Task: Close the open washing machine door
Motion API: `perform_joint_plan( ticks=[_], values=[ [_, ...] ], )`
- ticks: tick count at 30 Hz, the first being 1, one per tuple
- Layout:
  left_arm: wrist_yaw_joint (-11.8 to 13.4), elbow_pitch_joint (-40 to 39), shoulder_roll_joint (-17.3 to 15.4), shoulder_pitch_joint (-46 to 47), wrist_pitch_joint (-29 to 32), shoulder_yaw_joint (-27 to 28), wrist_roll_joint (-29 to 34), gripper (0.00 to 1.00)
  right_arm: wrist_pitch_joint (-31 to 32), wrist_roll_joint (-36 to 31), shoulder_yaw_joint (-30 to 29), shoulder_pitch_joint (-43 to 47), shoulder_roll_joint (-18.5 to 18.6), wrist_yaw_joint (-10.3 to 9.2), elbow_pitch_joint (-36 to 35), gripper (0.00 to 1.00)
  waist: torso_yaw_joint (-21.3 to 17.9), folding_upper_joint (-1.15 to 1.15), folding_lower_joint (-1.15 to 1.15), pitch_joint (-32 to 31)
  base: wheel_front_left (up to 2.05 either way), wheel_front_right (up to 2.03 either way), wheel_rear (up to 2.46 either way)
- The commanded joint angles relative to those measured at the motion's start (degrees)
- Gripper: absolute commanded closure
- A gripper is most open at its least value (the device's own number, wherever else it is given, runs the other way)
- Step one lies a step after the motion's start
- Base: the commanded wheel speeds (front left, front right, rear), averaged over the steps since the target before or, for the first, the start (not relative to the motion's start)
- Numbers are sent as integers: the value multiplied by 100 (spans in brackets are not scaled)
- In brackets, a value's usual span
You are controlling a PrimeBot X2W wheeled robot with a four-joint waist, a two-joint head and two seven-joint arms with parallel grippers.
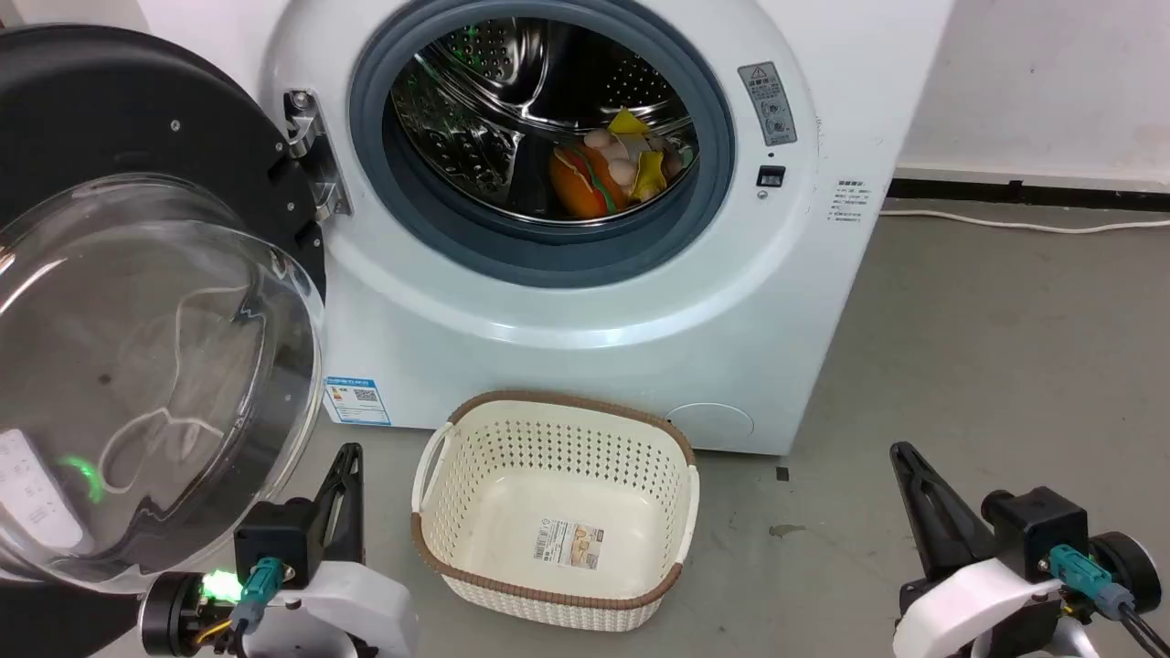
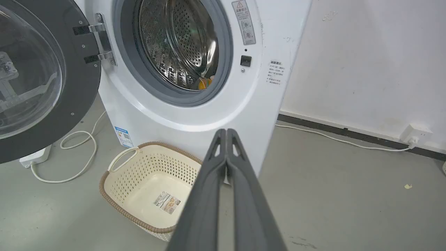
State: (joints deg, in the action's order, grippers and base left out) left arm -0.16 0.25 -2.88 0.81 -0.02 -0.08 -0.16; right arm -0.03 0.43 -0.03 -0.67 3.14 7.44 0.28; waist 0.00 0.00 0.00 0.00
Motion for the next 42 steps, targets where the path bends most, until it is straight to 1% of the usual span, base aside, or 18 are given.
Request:
perform_joint_plan(
  ticks=[1,39,40,42],
  values=[
    [16,-25,1,-81,2,8,16,100,3,-43,3,67,-26,5,-28,100,0,0,0,0,0,0,0],
    [16,-25,1,-81,2,8,16,100,3,-43,3,67,-26,5,-28,100,0,0,0,0,0,0,0],
    [16,-25,1,-81,2,8,16,0,3,-43,3,67,-26,5,-28,0,0,0,0,0,0,0,0],
    [-1,3,0,1,0,-1,-1,0,0,3,0,-1,1,0,3,0,0,0,0,0,0,0,0]
  ],
)
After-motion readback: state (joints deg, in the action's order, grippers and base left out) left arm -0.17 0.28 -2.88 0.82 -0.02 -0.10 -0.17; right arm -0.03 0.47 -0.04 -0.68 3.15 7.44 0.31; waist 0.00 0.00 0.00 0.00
